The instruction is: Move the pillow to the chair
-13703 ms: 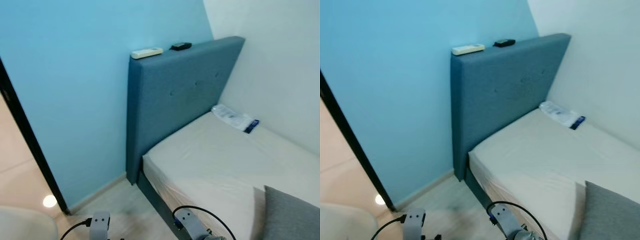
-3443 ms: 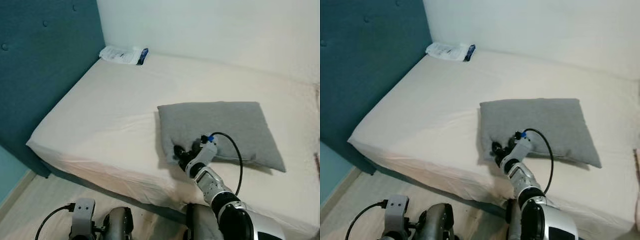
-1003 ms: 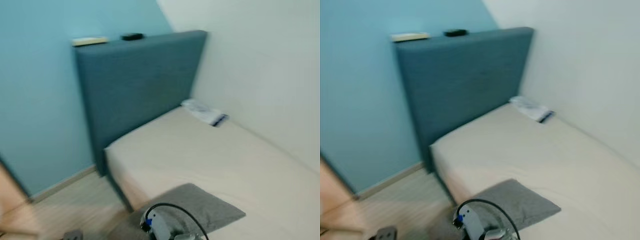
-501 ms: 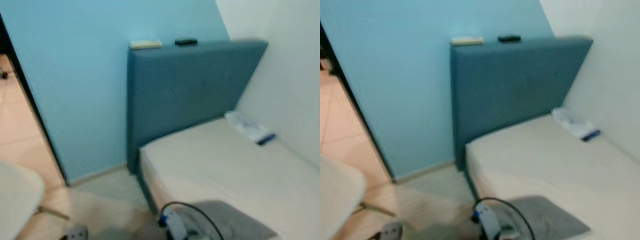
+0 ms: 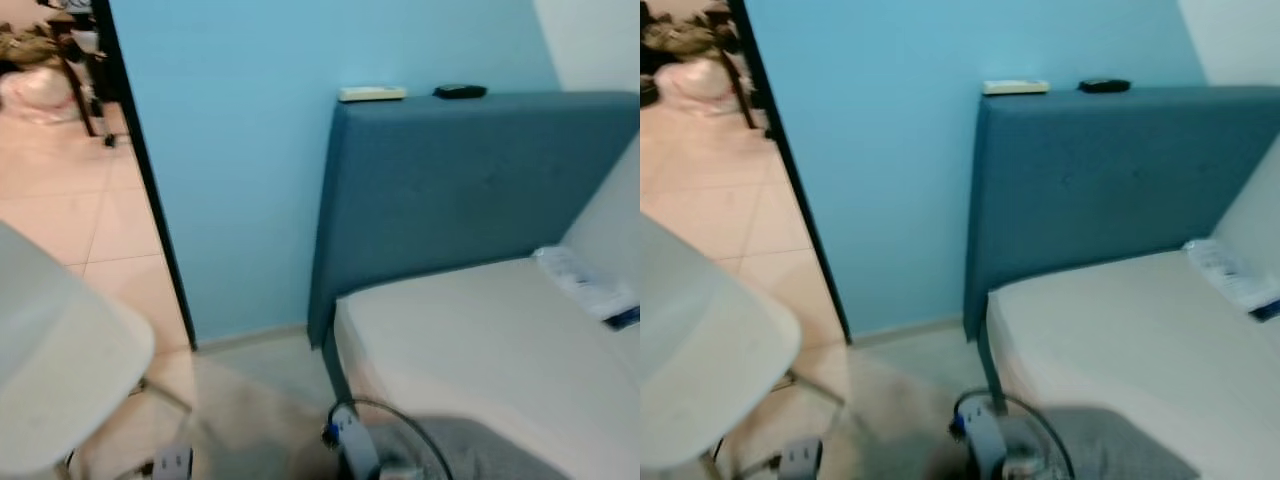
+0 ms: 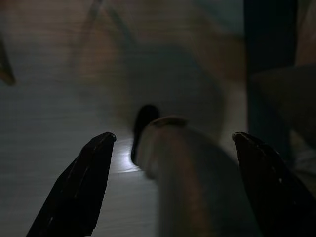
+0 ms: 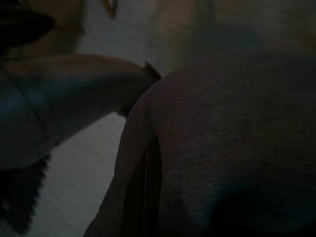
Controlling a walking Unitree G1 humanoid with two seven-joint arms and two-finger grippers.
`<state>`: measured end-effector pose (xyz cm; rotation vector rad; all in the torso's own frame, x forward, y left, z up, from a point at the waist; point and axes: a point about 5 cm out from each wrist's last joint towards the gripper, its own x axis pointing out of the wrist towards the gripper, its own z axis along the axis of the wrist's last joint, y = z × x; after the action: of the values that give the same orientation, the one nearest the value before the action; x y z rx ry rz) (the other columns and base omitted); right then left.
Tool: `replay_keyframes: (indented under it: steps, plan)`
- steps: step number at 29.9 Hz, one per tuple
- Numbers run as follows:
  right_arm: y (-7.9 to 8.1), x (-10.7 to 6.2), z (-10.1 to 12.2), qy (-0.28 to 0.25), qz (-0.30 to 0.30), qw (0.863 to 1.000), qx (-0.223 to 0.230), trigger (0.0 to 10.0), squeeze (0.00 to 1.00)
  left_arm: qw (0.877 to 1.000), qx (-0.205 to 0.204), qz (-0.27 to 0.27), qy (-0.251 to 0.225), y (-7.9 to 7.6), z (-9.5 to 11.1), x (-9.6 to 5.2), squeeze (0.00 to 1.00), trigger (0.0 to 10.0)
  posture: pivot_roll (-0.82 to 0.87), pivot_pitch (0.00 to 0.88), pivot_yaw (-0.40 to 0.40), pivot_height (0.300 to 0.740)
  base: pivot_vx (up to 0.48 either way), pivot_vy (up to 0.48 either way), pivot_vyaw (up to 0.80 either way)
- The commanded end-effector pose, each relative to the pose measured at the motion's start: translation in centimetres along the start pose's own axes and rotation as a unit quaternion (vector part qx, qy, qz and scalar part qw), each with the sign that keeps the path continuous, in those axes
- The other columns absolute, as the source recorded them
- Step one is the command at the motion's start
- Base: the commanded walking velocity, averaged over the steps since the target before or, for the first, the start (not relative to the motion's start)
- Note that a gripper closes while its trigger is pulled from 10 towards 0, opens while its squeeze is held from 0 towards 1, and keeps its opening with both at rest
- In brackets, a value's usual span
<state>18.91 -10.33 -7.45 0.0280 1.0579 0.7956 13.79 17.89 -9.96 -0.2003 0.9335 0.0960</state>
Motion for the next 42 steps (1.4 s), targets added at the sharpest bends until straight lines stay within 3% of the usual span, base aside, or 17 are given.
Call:
replay_keyframes:
  steps: [1, 11, 34, 39, 42]
  plan:
    - [0.3, 0.3, 1.5, -0.025, 0.003, 1.000, -0.014, 10.0, 0.00, 0.999, -0.015, -0.004, 0.029, -0.2, -1.6, -0.4, 0.00, 10.0, 0.13, 0.021, -0.119, 0.740, 0.000, 0.000, 0.76]
    - [0.8, 0.6, 2.0, -0.023, 0.007, 0.999, -0.026, 10.0, 0.00, 0.999, -0.037, 0.008, 0.023, 0.3, -1.7, -0.5, 0.00, 10.0, 0.17, 0.031, -0.137, 0.740, 0.000, 0.000, 0.77]
    - [1.1, 0.9, 1.8, -0.027, -0.002, 0.999, -0.025, 10.0, 0.00, 1.000, -0.025, 0.005, 0.019, 0.5, -1.7, -0.6, 0.00, 10.0, 0.18, 0.034, -0.129, 0.740, 0.000, 0.000, 0.77]
    - [1.2, 1.0, 3.0, -0.052, -0.012, 0.998, -0.032, 10.0, 0.00, 1.000, -0.021, 0.003, 0.020, 0.5, -1.7, -0.6, 0.00, 10.0, 0.18, 0.036, -0.131, 0.740, 0.000, 0.000, 0.77]
    - [1.6, 1.1, 5.4, -0.098, -0.006, 0.995, -0.034, 10.0, 0.00, 1.000, -0.016, 0.004, 0.020, 0.5, -1.7, -0.6, 0.00, 10.0, 0.17, 0.037, -0.129, 0.740, 0.000, 0.000, 0.76]
